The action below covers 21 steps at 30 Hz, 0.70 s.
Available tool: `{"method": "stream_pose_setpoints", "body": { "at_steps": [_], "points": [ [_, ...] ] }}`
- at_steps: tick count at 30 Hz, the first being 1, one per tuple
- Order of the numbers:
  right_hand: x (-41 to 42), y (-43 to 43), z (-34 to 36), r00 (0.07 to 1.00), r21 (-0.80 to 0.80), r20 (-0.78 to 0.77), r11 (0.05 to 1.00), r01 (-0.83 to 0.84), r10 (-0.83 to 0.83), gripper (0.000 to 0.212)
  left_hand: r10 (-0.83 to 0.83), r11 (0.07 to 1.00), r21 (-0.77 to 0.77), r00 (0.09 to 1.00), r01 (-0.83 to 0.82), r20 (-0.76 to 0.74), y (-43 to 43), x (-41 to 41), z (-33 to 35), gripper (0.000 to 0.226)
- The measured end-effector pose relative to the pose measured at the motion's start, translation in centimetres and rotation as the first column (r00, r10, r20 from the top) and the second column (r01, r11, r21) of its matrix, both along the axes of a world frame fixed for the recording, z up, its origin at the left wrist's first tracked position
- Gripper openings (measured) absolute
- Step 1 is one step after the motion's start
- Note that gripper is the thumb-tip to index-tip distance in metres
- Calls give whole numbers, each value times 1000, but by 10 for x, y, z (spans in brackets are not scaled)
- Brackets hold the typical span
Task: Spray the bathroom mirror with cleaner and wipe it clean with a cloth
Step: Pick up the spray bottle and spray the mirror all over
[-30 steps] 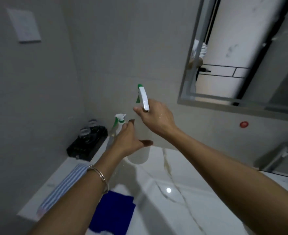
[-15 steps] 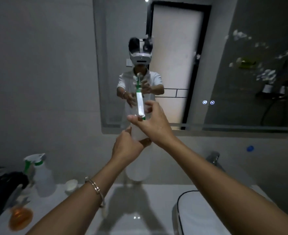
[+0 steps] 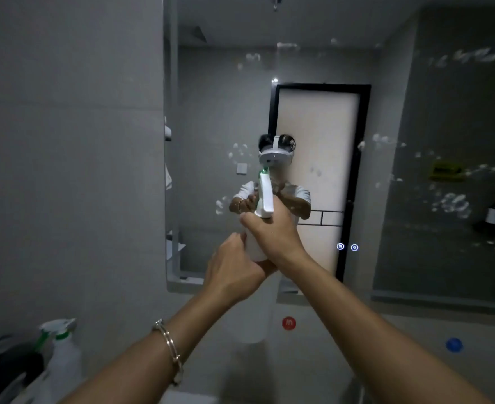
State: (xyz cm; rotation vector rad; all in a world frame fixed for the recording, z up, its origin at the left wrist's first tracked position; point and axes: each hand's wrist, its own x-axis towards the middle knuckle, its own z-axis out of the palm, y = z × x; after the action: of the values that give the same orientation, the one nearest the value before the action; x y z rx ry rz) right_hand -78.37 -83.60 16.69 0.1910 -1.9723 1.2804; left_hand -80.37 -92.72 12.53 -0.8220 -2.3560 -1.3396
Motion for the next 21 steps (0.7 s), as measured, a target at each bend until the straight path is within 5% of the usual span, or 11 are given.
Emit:
{"method": "stream_pose_setpoints", "body": {
  "at_steps": [13, 21],
  "points": [
    [-28, -59, 103, 989, 148, -143, 989, -23, 44, 17, 150, 987, 99, 954, -128, -261, -50, -24, 89, 50],
    [-36, -73, 141, 978, 183, -209, 981, 62, -23, 28, 239, 967, 18, 887, -252, -395, -70, -30, 131, 53]
  ]
}}
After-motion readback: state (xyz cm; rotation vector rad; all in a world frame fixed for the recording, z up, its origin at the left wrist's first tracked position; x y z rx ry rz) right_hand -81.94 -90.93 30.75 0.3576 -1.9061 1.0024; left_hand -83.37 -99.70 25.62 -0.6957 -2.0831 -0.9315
